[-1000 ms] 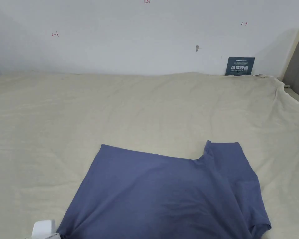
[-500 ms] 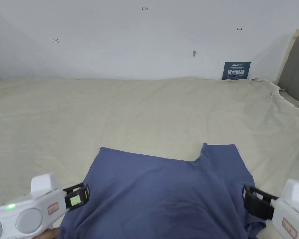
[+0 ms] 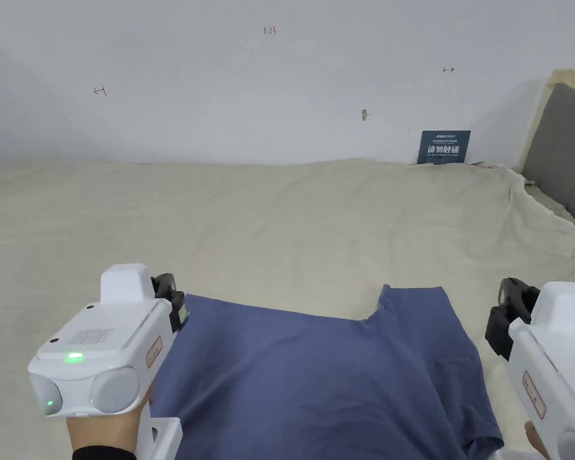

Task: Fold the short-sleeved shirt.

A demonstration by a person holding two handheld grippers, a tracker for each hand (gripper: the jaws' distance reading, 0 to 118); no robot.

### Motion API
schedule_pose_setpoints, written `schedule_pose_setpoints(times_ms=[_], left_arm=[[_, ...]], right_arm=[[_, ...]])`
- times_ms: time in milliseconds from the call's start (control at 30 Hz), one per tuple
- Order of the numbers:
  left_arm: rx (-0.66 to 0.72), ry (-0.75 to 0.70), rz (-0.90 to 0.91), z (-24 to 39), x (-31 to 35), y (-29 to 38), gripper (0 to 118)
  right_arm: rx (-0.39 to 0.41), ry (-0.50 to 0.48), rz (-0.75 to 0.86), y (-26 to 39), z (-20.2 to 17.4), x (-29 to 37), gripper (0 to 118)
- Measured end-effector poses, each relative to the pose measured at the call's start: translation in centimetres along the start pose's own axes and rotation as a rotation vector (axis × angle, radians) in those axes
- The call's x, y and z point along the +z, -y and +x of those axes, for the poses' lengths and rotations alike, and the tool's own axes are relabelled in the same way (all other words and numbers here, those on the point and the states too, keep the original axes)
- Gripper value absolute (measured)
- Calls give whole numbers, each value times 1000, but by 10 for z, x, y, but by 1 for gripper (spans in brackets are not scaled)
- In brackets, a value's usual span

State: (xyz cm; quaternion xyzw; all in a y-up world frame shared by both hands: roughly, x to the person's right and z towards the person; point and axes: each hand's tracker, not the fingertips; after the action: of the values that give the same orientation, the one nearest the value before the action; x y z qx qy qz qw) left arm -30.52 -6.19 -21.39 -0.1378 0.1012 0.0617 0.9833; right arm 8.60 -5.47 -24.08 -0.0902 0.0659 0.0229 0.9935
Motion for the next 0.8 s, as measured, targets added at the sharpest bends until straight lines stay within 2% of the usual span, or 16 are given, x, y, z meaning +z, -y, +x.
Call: schedule_pose_setpoints(times_ms=[100,300,433,633,700,733,767,800], left_arm=[[41,59,-55,-4,-7,-2,0],[-41,70,-135,-11,-51,-8,0],[-1,129,-243,-31,-112,-14,0],[-64,63,-438,-51,-217,-7,0],[-60,33,-548,-59,-253,0,20],[-56,34,-578,-63,-272,6,36],[-48,28,-611,-67,-287,11,68],[-44,5,-640,-71,-298,15,83]], right_arm=[[-4,-12,-3,1,0,-6,0],[-2,-21,-25,1,2,-27,0],[2,-20,-44,3,6,-51,0],[6,-20,-104,16,5,-87,0],[6,-17,-128,22,5,-98,0],[11,-13,-142,25,4,-109,0],[11,-9,-152,28,3,-114,0],[9,-9,-159,30,4,-119,0]])
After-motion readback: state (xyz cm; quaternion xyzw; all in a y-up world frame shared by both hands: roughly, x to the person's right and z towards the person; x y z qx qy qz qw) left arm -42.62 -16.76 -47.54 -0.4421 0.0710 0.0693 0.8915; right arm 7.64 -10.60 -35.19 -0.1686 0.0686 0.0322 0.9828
